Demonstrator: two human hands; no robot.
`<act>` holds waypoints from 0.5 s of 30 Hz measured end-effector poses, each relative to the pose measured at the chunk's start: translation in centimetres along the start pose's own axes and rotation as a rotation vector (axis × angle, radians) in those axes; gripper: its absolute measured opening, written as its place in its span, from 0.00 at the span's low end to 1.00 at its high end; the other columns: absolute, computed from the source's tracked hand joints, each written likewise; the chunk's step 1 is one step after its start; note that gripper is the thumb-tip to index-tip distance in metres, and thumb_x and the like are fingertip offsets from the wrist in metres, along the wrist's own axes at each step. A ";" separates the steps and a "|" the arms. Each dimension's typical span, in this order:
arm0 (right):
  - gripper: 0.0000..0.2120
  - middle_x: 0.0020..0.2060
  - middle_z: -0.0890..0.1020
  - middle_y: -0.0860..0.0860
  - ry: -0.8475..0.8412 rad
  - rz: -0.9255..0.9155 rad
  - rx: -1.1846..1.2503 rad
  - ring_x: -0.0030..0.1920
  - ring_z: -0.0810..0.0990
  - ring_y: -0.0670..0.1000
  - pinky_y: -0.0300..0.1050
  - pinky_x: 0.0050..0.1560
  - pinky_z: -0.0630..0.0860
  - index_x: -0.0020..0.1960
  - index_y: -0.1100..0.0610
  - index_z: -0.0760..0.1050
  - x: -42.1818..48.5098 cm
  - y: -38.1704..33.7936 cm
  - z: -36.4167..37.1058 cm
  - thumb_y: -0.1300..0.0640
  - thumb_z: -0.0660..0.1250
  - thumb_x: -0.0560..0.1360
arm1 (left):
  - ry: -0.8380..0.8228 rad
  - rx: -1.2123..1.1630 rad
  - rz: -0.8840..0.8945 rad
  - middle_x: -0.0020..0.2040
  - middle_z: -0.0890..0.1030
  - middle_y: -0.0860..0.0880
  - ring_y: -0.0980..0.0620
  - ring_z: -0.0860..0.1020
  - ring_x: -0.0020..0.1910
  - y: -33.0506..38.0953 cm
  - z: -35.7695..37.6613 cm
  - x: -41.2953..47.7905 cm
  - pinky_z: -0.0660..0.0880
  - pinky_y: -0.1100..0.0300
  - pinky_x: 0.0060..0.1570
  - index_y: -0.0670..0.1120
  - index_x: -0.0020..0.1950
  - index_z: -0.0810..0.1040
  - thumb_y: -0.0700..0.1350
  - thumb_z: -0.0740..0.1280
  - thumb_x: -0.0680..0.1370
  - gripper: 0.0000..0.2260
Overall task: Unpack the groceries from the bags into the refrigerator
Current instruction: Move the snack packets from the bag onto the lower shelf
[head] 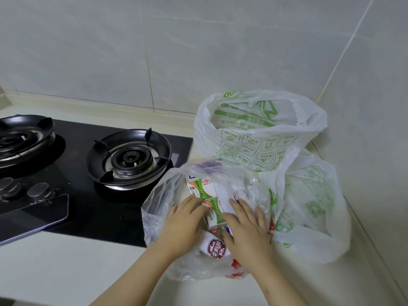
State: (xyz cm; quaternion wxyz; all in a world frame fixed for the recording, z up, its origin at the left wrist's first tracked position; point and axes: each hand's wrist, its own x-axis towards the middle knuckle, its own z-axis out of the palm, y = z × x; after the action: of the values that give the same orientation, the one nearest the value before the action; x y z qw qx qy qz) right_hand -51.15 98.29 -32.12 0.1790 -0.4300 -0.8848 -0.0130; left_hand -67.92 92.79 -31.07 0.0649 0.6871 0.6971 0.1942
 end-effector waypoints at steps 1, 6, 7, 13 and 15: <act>0.12 0.59 0.79 0.49 0.000 0.000 -0.003 0.64 0.68 0.50 0.55 0.62 0.59 0.44 0.46 0.75 -0.3 0.1 -0.1 0.49 0.57 0.65 | 0.024 -0.020 -0.023 0.56 0.78 0.50 0.48 0.78 0.57 0.1 0.1 -0.5 0.77 0.50 0.46 0.54 0.53 0.71 0.48 0.53 0.67 0.17; 0.16 0.61 0.77 0.49 -0.079 -0.010 -0.009 0.65 0.67 0.51 0.55 0.63 0.58 0.39 0.46 0.70 -1.3 0.2 -0.4 0.49 0.75 0.56 | 0.116 -0.066 -0.039 0.50 0.78 0.52 0.51 0.79 0.46 0.2 1.6 -2.1 0.75 0.58 0.41 0.55 0.50 0.68 0.55 0.59 0.66 0.14; 0.14 0.62 0.77 0.50 -0.083 -0.008 -0.027 0.65 0.66 0.51 0.56 0.64 0.57 0.38 0.46 0.72 -1.5 0.3 -0.4 0.48 0.73 0.57 | 0.116 -0.072 -0.047 0.47 0.77 0.53 0.52 0.79 0.43 0.2 1.8 -2.3 0.74 0.60 0.40 0.56 0.49 0.67 0.55 0.59 0.66 0.13; 0.16 0.61 0.78 0.51 -0.072 0.053 -0.010 0.64 0.67 0.52 0.55 0.63 0.57 0.44 0.44 0.73 -1.8 -0.2 -0.6 0.42 0.69 0.58 | -0.135 0.028 -0.046 0.58 0.73 0.55 0.53 0.69 0.62 -0.2 1.8 -3.2 0.59 0.59 0.61 0.55 0.60 0.74 0.69 0.47 0.65 0.33; 0.30 0.57 0.80 0.53 -0.056 0.104 0.023 0.61 0.73 0.53 0.51 0.59 0.61 0.46 0.48 0.68 -1.4 -0.2 -0.3 0.48 0.80 0.50 | -0.253 0.054 -0.081 0.64 0.68 0.56 0.55 0.62 0.67 -0.2 1.3 -3.3 0.54 0.61 0.64 0.55 0.66 0.70 0.74 0.44 0.60 0.42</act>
State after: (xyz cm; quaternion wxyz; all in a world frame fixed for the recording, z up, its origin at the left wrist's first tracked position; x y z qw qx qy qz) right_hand -50.42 97.09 -32.24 0.1597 -0.4736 -0.8659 0.0187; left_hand -67.48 89.82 -32.96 0.1418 0.6788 0.7155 0.0843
